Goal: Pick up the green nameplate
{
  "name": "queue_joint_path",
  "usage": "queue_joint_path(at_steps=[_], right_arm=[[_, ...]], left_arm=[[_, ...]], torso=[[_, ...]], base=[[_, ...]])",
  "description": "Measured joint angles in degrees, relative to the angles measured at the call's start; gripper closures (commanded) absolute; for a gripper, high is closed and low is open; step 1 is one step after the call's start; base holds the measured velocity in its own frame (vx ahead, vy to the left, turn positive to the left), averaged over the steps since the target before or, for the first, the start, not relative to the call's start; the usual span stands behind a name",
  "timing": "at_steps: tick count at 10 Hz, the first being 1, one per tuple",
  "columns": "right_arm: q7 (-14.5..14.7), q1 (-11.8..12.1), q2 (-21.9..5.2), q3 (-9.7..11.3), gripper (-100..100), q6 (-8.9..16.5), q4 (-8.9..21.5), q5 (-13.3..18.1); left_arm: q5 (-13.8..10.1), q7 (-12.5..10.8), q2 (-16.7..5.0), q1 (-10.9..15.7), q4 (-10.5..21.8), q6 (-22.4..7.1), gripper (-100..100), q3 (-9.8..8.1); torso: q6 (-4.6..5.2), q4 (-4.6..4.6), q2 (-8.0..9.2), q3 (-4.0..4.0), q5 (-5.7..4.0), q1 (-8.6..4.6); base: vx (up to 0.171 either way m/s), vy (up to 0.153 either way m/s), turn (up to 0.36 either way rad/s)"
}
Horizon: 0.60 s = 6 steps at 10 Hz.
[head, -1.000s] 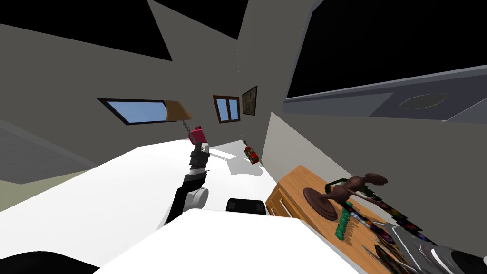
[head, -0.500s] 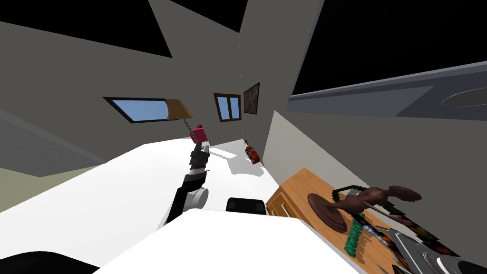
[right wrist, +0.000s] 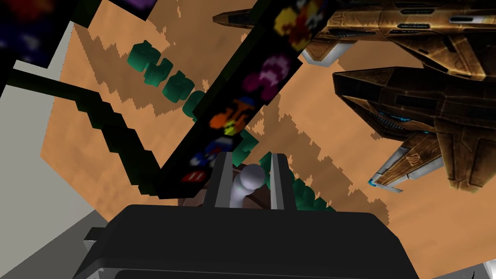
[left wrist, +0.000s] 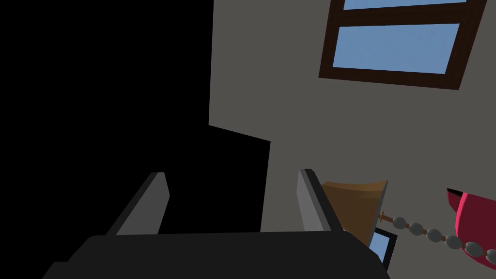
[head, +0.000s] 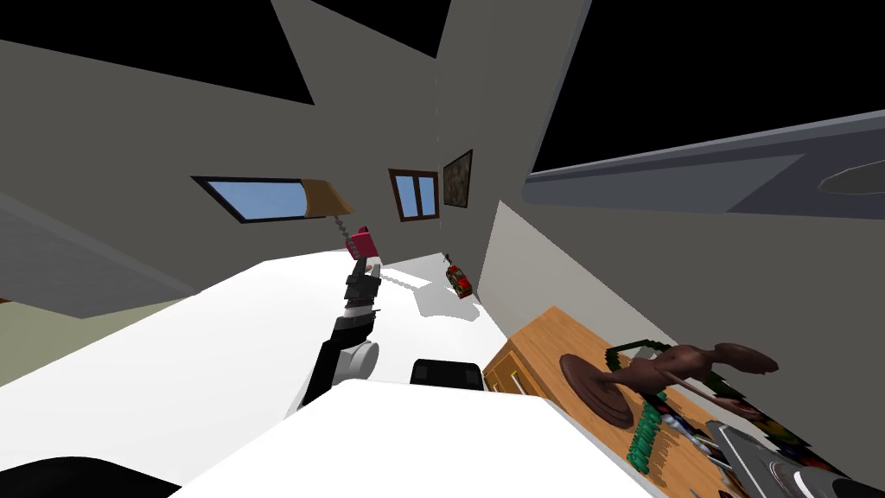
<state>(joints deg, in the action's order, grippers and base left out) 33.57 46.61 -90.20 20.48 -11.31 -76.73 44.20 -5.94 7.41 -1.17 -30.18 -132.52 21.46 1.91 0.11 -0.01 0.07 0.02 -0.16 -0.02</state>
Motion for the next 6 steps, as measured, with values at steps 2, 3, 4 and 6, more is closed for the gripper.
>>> queue_joint_path(at_steps=[2, 3, 4, 6], right_arm=[[0.0, -0.01, 0.0, -0.01, 0, 0.01, -0.01, 0.0], [0.0, -0.02, -0.01, -0.02, 100, 0.01, -0.01, 0.0], [-0.19, 0.84, -1.26, -0.74, 100, -0.26, -0.74, -0.48], [-1.09, 0.75, -3.07, -0.65, 0, -0.69, -1.45, -0.78]], left_arm=[[0.0, 0.0, 0.0, 0.0, 0.0, 0.0, 0, 0.0], [0.0, 0.0, 0.0, 0.0, 0.0, 0.0, 0, 0.0], [0.0, 0.0, 0.0, 0.0, 0.0, 0.0, 0, 0.0], [0.0, 0.0, 0.0, 0.0, 0.0, 0.0, 0, 0.0]], torso=[[0.01, -0.01, 0.01, 0.0, -0.01, -0.02], [0.01, -0.01, 0.01, 0.0, -0.02, -0.03], [0.05, 0.0, 0.07, 0.03, 0.02, 0.05], [0.03, 0.0, 0.09, 0.04, 0.01, 0.09]], base=[[0.0, 0.0, 0.0], [-0.016, 0.018, -0.09], [-0.029, 0.041, -0.134], [-0.007, 0.011, -0.013]])
